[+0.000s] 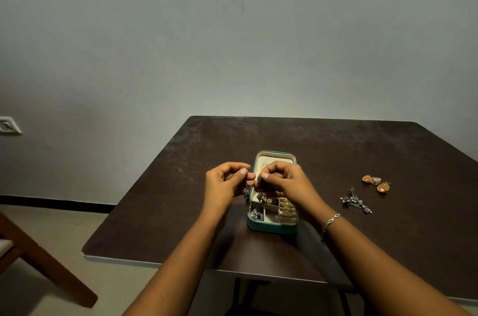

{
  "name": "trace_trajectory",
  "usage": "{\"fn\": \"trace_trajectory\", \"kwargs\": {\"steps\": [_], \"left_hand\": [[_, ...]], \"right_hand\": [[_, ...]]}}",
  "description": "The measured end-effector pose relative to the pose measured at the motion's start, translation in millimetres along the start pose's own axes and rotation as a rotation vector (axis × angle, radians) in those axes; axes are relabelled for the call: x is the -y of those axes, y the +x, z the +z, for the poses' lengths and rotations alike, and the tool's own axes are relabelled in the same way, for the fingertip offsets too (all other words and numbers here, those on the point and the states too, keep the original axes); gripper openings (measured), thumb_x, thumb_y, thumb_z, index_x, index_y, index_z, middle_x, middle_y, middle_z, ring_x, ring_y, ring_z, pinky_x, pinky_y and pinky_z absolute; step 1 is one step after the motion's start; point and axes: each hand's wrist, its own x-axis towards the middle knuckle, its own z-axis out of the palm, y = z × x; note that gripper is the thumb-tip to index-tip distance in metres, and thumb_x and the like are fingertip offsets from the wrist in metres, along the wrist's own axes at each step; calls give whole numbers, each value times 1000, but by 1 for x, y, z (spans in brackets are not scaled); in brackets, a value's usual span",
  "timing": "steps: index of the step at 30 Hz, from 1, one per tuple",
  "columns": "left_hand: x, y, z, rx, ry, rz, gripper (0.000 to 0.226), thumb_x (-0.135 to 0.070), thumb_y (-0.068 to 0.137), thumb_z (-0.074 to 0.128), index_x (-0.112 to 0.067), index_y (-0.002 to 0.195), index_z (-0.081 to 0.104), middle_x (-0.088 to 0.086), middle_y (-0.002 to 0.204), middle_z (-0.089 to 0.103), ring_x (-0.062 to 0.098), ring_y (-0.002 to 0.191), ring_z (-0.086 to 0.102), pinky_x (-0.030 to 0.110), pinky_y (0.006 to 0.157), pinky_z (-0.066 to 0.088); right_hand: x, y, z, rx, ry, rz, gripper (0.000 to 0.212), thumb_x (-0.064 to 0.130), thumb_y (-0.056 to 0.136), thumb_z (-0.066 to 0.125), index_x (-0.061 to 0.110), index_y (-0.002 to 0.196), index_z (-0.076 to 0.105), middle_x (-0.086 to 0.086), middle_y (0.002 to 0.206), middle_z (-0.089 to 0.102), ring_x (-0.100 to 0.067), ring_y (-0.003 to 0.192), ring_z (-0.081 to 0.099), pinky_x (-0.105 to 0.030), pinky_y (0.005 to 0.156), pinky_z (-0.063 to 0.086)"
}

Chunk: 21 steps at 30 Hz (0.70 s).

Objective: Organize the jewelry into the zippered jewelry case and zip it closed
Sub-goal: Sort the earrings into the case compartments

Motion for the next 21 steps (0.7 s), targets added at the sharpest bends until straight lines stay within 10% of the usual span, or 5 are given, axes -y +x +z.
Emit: {"fn": "trace_trajectory", "kwargs": {"steps": [21], "left_hand": [[5,0,4,-3,-14,-11,20,5,89,51,-8,82,64,5,66,68,9,58,65,23,59,55]], "right_hand": [[-19,2,-2,-21,-193,7,17,4,87,57,13,74,59,-10,77,67,-16,71,65,-17,56,48]]}}
